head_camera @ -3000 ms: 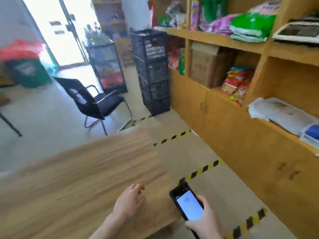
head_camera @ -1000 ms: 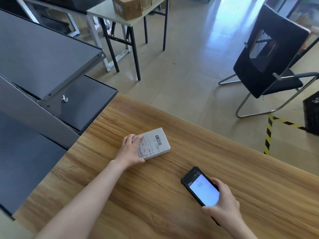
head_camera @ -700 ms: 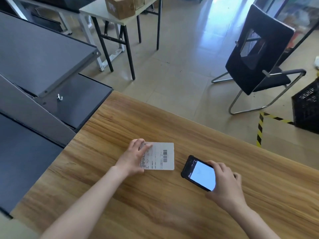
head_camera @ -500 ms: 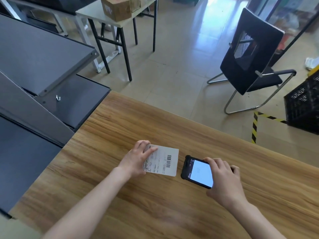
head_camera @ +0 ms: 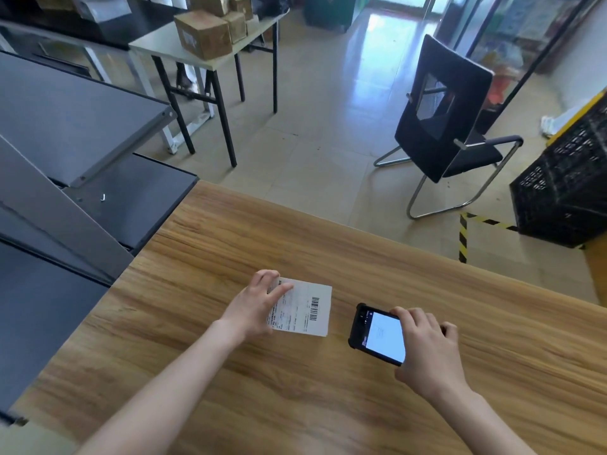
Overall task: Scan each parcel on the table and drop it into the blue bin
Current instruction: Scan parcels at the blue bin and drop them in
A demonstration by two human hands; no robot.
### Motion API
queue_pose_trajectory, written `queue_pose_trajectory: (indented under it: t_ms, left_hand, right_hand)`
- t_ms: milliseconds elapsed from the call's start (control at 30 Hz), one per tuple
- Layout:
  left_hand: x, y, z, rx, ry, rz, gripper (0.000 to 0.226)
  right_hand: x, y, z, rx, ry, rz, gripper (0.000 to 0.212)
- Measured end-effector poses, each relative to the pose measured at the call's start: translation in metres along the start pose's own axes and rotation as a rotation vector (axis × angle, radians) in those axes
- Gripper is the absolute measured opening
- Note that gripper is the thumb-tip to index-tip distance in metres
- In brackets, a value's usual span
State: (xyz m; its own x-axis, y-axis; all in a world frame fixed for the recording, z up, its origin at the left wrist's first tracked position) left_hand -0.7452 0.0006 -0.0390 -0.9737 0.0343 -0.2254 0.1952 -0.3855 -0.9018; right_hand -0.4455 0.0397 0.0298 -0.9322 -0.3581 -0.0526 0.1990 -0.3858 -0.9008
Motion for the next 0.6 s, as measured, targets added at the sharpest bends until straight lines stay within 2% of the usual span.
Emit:
queue_pose_trajectory:
  t_ms: [167,333,467,600]
  left_hand:
    - [-0.014,0.000,0.004,-0.007,-0.003,0.040,0.096]
    - [-0.046,0.002,0.002,-0.034,-0.017,0.114,0.094]
    - [-0.093,0.007,-0.009,-0.013,0.037,0.132,0.095]
    - [-0.170,0.011,-0.025,0.046,0.153,0.109,0.095]
  right_hand:
    - [-0.014,0.011,0.020,-0.012,0.028,-0.126,0.090]
    - [-0.041,0.027,0.049,-0.029,0.119,-0.488,0.090]
    - [-0.085,0.052,0.085,-0.075,0.268,-0.780,0.091]
    - [-0.143,0.087,0.143,-0.140,0.441,-1.005,0.094]
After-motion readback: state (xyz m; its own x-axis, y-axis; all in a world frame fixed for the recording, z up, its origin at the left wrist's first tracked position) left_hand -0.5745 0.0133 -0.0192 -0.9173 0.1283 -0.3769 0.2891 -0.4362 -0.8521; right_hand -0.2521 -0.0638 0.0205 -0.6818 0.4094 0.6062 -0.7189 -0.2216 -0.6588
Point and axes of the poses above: each hand's wrist, its own z-axis away from the middle knuckle, its own y-axis out of the palm, x = y × z, the point moved 4 cm from there along -z, towards the middle knuckle, and after that the axes turned 11 degrees about x, right-handed, at the moved point
